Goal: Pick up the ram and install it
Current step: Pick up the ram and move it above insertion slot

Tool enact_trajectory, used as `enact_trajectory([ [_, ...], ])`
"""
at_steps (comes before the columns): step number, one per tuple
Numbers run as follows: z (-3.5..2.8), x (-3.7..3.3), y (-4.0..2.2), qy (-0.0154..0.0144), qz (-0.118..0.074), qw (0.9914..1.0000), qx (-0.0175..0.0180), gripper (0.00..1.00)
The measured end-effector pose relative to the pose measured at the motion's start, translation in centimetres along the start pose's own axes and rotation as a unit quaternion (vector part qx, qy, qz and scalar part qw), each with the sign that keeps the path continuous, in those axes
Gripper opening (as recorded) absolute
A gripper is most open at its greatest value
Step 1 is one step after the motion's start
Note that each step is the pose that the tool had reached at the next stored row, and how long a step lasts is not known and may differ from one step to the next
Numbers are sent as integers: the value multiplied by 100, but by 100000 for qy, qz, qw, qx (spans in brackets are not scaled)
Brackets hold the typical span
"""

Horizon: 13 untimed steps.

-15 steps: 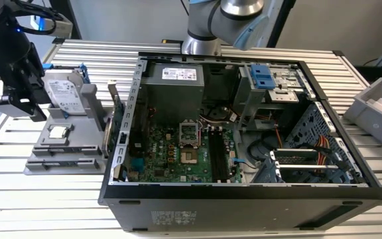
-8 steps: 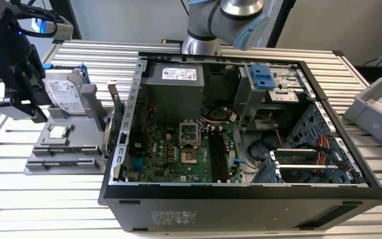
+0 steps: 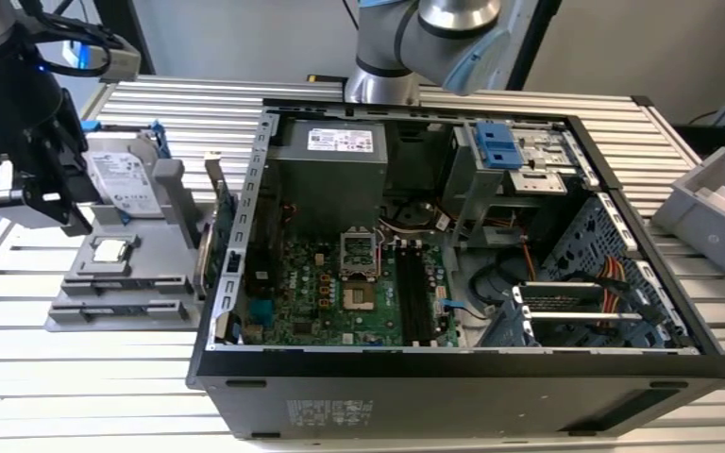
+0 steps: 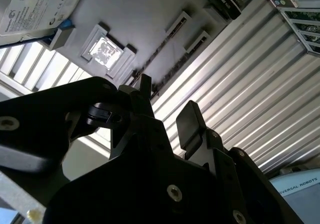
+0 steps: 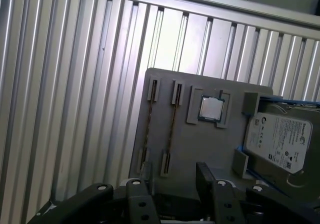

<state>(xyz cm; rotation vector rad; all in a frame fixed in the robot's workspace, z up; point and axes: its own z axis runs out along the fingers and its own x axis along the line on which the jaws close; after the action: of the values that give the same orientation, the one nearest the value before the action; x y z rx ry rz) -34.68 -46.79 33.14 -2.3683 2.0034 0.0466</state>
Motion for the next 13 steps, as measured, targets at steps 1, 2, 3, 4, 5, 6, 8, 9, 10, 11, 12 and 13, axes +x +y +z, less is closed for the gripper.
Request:
enact_trajectory([
  [1, 4, 0, 0, 4, -3, 100000, -9, 100],
  [2, 11, 0, 0, -2, -17, 100000, 2, 100],
  [3, 17, 0, 0, -4, -27, 100000, 3, 100],
  [4, 22, 1, 0, 0, -44, 100000, -5, 100],
  [5, 30, 1, 1, -3, -53, 100000, 3, 100],
  [6, 39, 2, 1, 0, -55, 100000, -5, 100],
  [8, 61, 3, 1, -3, 46, 100000, 3, 100],
  [9, 73, 4, 1, 7, 436, 99999, 13, 100],
  [10, 87, 5, 1, 10, 1086, 99994, 55, 100],
  [11, 99, 5, 1, 25, 2007, 99980, 88, 100],
  [12, 113, 6, 1, 28, 2848, 99959, 138, 100],
  [13, 129, 6, 2, 39, 3803, 99927, 184, 100],
])
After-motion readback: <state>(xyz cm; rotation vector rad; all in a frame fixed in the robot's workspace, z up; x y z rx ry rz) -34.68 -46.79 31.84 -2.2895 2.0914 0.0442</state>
